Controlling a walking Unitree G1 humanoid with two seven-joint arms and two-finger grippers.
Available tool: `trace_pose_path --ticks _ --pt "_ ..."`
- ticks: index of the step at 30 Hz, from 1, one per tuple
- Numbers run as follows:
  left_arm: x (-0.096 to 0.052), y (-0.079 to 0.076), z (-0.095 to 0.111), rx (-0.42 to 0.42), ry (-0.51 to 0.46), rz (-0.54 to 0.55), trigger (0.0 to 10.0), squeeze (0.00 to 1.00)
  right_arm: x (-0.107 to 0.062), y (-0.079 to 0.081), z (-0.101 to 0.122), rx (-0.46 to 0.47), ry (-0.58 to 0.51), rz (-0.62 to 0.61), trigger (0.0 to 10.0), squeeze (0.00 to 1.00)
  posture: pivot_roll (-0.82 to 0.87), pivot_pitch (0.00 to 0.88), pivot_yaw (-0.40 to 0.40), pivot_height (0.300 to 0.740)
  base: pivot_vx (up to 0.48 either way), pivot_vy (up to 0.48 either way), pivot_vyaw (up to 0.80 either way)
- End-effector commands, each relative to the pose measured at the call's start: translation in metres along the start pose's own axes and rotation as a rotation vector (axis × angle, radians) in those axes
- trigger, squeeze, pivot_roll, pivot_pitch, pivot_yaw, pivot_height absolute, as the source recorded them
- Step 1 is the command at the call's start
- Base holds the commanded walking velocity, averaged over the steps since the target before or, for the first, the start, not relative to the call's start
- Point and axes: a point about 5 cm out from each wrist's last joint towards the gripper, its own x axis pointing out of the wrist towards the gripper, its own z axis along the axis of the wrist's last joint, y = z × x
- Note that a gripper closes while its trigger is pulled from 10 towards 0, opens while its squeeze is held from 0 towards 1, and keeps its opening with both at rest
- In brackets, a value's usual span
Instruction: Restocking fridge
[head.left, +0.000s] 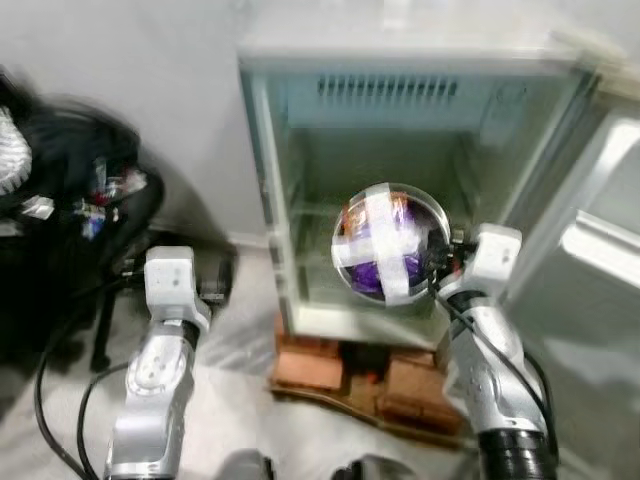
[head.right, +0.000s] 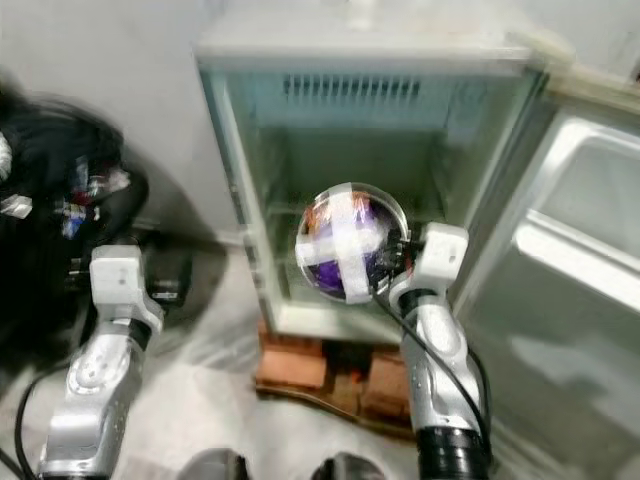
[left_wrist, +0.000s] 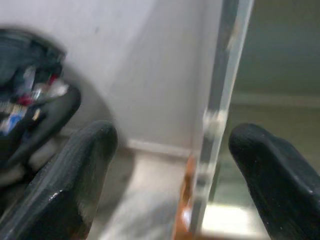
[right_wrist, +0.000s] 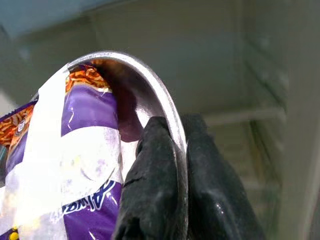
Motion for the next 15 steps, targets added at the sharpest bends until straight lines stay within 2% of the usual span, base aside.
trace_pose_path --ticks 1,5,8,15 --pt "0.0008 0.0038 0.0054 -0.004 -0.014 0.013 10.0 0.00 0.0016 0.0055 0.0060 -0.003 -0.022 0.015 10.0 0.00 0.02 0.062 -0.003 0.740 0.244 0.000 0.00" --pt "0.0007 0.0027 0.0065 -0.010 -0.016 0.003 10.0 0.00 0.0009 0.0055 0.0051 -0.006 -0.017 0.013 10.0 0.00 0.02 0.063 -0.006 0.740 0.247 0.000 0.00" --pt "0.0003 0.0014 0.0062 -0.012 -0.012 0.001 10.0 0.00 0.0008 0.0048 0.0056 -0.007 -0.017 0.012 10.0 0.00 0.02 0.063 -0.009 0.740 0.290 0.282 0.00" --pt "0.0000 0.0025 0.0044 -0.016 0.005 0.017 10.0 0.00 0.0012 0.0029 0.0063 -0.021 -0.013 0.014 10.0 0.00 0.02 0.070 -0.011 0.740 0.000 0.000 0.00"
